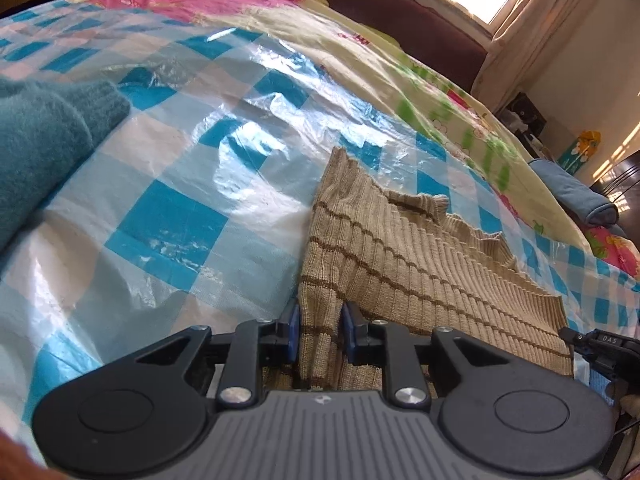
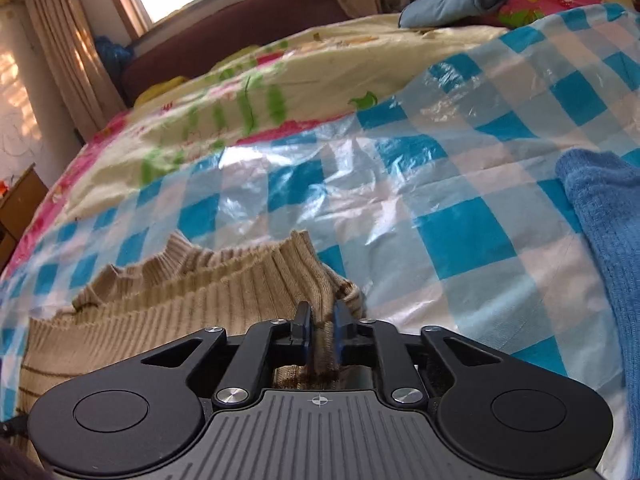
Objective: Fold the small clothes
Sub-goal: 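Open both grippers and release the folded hem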
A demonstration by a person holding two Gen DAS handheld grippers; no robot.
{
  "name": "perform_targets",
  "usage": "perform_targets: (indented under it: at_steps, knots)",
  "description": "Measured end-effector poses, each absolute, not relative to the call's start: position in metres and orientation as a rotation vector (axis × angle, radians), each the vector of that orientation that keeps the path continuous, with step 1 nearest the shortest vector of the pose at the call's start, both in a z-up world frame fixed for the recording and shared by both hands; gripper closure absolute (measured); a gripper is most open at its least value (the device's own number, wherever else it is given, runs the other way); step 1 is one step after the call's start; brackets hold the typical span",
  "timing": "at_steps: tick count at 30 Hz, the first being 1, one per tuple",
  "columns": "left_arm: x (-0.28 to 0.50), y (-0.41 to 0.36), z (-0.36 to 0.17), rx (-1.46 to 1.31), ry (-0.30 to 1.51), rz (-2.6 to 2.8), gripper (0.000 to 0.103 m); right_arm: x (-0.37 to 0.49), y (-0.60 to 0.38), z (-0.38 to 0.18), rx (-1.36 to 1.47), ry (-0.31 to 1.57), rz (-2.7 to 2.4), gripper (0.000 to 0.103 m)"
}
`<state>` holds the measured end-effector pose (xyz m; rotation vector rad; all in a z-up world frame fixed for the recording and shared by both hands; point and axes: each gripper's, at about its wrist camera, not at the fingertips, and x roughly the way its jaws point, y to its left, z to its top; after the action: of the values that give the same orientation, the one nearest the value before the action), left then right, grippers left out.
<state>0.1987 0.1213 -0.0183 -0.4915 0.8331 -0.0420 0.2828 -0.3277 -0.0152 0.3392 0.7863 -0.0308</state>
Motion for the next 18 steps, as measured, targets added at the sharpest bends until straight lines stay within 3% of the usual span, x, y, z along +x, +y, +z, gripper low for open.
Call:
perform_targets:
  at_steps: [7, 13, 15, 18]
  knots:
    - [0.177, 0.118, 0.001, -0.451, 0.759, -0.028, 0.072, 0.272, -0.265, 0.018, 0.242, 0.738, 0.127, 0.067]
    - [0.169, 0.097, 0.000, -0.399, 0.738, -0.064, 0.070, 0.300, -0.189, -0.010, 0.209, 0.870, 0.267, 0.057]
    - [0.168, 0.095, -0.004, -0.410, 0.749, -0.080, 0.069, 0.311, -0.178, -0.022, 0.187, 0.892, 0.242, 0.058]
    - [0.166, 0.094, -0.008, -0.423, 0.752, -0.095, 0.069, 0.318, -0.175, -0.025, 0.138, 0.875, 0.197, 0.087]
